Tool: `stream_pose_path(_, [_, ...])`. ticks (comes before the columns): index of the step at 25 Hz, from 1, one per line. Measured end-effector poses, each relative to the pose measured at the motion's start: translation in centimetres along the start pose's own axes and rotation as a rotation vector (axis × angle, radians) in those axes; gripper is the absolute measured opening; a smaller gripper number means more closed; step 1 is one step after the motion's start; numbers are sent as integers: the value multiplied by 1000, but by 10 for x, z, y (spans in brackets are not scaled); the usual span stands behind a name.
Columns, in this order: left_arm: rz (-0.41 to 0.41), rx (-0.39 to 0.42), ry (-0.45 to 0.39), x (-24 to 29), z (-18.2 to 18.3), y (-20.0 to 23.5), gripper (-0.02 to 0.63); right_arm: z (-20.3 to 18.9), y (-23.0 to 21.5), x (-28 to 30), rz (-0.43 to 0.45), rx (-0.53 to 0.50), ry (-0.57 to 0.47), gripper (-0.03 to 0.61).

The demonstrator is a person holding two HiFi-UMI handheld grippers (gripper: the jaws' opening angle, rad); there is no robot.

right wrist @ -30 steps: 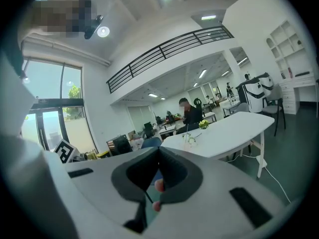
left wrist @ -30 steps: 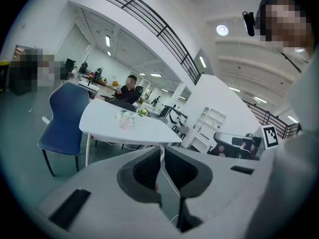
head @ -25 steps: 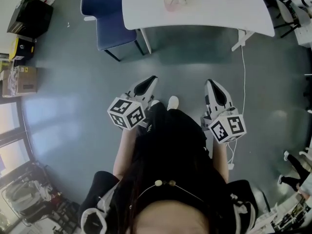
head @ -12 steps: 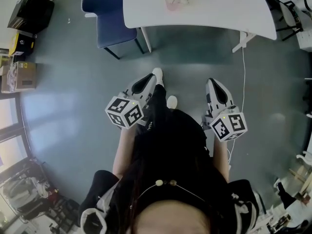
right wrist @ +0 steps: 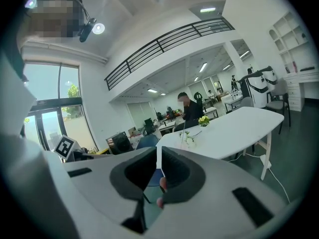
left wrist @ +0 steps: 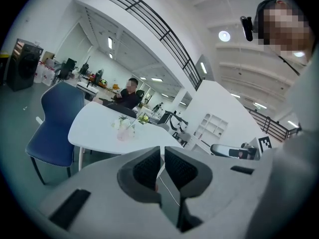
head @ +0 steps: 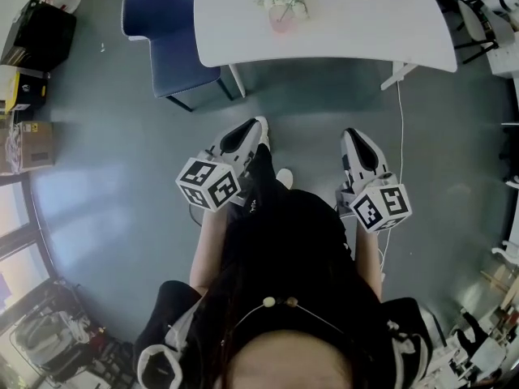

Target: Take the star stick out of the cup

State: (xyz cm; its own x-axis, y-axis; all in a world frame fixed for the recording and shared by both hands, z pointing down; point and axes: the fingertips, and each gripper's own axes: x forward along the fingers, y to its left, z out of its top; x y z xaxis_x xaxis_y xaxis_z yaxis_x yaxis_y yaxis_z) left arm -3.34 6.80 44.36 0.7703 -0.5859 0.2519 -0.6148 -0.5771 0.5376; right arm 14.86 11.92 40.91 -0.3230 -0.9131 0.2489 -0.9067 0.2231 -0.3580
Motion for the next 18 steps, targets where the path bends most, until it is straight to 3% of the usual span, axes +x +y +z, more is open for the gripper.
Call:
stream_pose_path(12, [-75, 10, 3, 75, 100, 94, 31, 48, -17, 162, -2, 28, 46, 77])
stream_pose_path(18, [-98, -12, 9, 97, 132, 141, 31, 57, -44, 231, -57, 21, 78, 86])
